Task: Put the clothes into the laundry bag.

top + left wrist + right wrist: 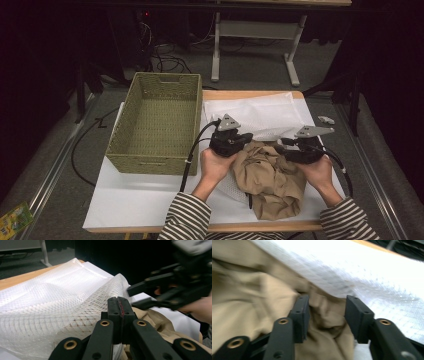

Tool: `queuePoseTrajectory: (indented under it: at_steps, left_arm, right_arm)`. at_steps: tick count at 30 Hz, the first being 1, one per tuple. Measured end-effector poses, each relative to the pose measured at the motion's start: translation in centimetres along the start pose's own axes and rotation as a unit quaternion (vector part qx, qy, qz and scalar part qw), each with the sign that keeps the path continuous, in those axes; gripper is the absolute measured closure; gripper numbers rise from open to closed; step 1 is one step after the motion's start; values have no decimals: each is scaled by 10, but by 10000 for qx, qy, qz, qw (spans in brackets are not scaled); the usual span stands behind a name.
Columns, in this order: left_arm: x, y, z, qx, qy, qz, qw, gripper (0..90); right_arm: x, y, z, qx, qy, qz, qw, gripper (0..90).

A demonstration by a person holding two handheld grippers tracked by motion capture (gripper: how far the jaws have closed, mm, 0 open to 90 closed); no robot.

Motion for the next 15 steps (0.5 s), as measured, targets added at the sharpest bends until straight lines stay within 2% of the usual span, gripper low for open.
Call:
queuePoseTrajectory:
  at_steps: [1,4,8,11,15]
  left_arm:
    - [0,1,0,1,-9,2,10000,900]
    - [-1,2,1,6,-16,10,10000,900]
    - [1,2,1,10,-46,-8,10000,900]
    - [2,2,0,2,-71,-13,10000,900]
    - [0,4,0,-12,-86,28,10000,900]
  right_arm:
    - [7,-4,-1,-87,-52,-118,9999,482]
    - [23,-5,4,-43,-152,-365,9992,396]
    - [32,3,10,22,-54,-624,9980,318]
    - [43,9,12,45,-56,-904,9959,283]
    - [50,23,20,325,-92,-990,9945,237]
Point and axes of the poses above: each handheld gripper's, and its own axes: y roughly forward along the jaws, z roughly out of its underside, x roughly to its left, the point moved 10 cm from there along y, roughly forward along the jaws, and after that the axes turned 11 degrees about -z, right-handed, at the moved point
